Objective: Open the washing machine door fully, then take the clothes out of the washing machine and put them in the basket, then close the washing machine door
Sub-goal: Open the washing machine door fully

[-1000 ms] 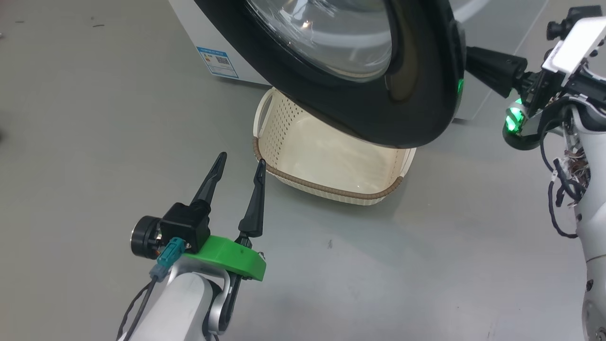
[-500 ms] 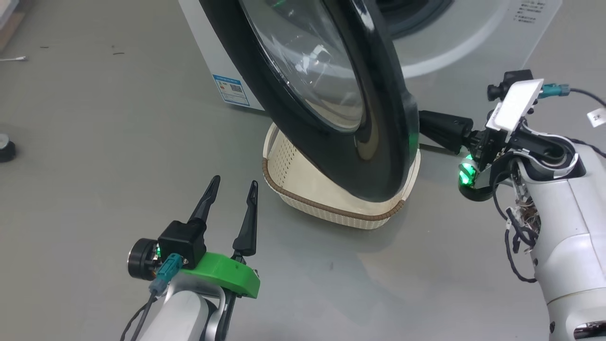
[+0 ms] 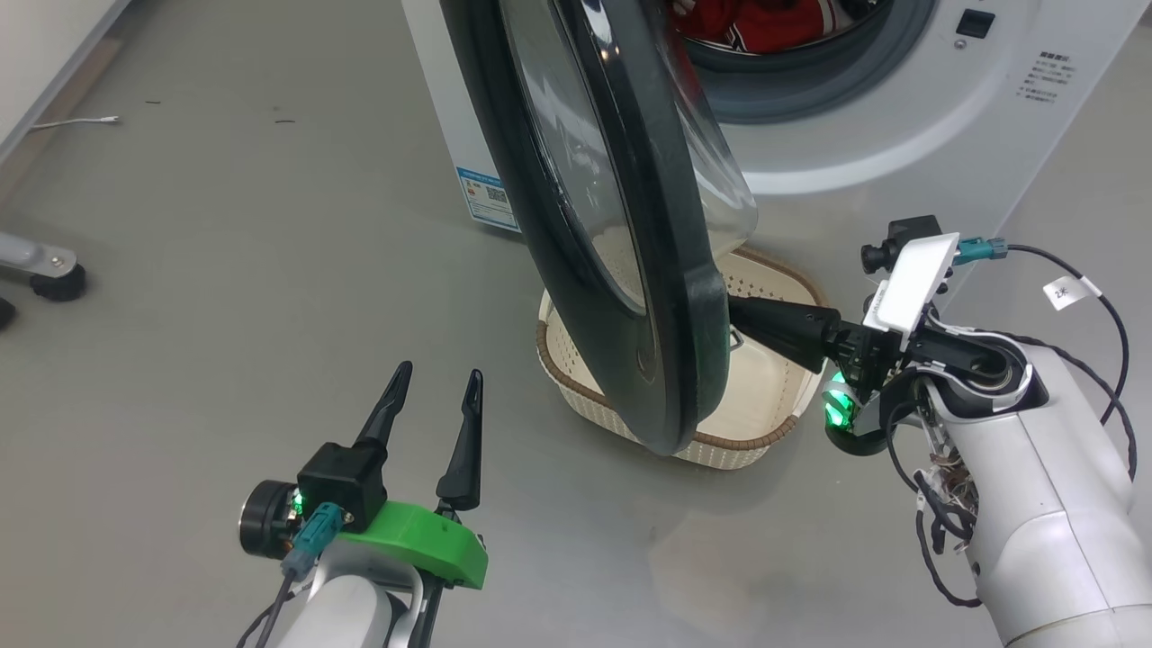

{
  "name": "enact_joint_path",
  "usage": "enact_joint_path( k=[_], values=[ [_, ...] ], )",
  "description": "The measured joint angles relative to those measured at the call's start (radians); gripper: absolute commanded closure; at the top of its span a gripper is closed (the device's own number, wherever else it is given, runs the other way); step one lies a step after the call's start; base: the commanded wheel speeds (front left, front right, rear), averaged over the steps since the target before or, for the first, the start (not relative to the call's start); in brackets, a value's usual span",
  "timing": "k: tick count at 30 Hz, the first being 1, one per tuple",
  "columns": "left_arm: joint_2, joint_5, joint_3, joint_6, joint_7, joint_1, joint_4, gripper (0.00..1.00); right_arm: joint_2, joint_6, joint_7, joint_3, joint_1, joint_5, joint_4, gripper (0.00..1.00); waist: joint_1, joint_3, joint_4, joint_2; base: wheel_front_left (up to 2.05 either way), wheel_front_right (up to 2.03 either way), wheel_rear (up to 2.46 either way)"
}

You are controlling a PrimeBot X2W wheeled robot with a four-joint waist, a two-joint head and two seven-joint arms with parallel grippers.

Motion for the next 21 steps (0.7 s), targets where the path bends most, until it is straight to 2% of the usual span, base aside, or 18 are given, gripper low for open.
enact_joint_path(
  k=[21],
  values=[
    [0.001,0.001,0.010,0.000,0.000,0.040,0.002,0.00,0.015,0.000,-0.040,0.132,0.099,0.051,-0.072,1.00,0.0000,-0.048,0.104,0.0000,0.00,0.00,0.00]
  ],
)
